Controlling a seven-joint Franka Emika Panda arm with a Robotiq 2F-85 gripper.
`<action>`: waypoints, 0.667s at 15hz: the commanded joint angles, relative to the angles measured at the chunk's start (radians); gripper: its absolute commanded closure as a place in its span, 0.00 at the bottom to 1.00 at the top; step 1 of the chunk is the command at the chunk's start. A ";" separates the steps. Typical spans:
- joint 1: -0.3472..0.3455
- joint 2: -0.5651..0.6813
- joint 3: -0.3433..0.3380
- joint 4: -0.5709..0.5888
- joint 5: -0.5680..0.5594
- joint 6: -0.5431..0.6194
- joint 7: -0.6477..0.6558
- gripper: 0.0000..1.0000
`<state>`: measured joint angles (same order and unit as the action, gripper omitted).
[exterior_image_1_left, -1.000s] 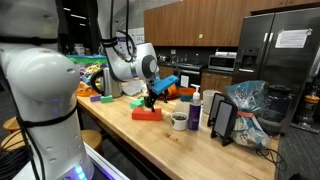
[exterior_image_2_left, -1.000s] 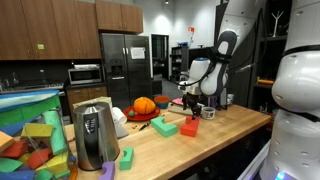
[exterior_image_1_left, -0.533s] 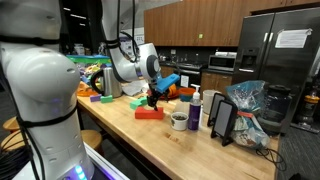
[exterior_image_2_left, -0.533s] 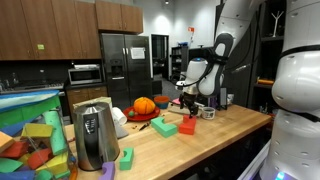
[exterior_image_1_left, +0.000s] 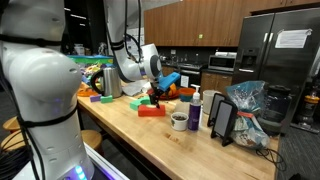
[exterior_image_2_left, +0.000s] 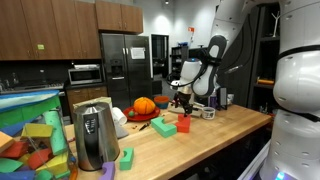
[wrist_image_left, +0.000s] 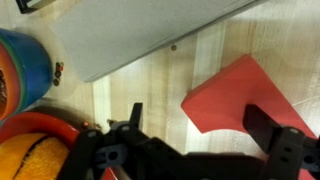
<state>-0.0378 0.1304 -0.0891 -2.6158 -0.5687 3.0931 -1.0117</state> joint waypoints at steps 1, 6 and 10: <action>0.017 0.034 -0.017 0.037 -0.032 0.001 0.010 0.00; 0.047 -0.013 -0.064 0.010 -0.106 0.011 0.045 0.00; 0.077 -0.061 -0.117 -0.019 -0.223 0.035 0.120 0.00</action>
<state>0.0148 0.1285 -0.1600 -2.5965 -0.7126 3.1084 -0.9461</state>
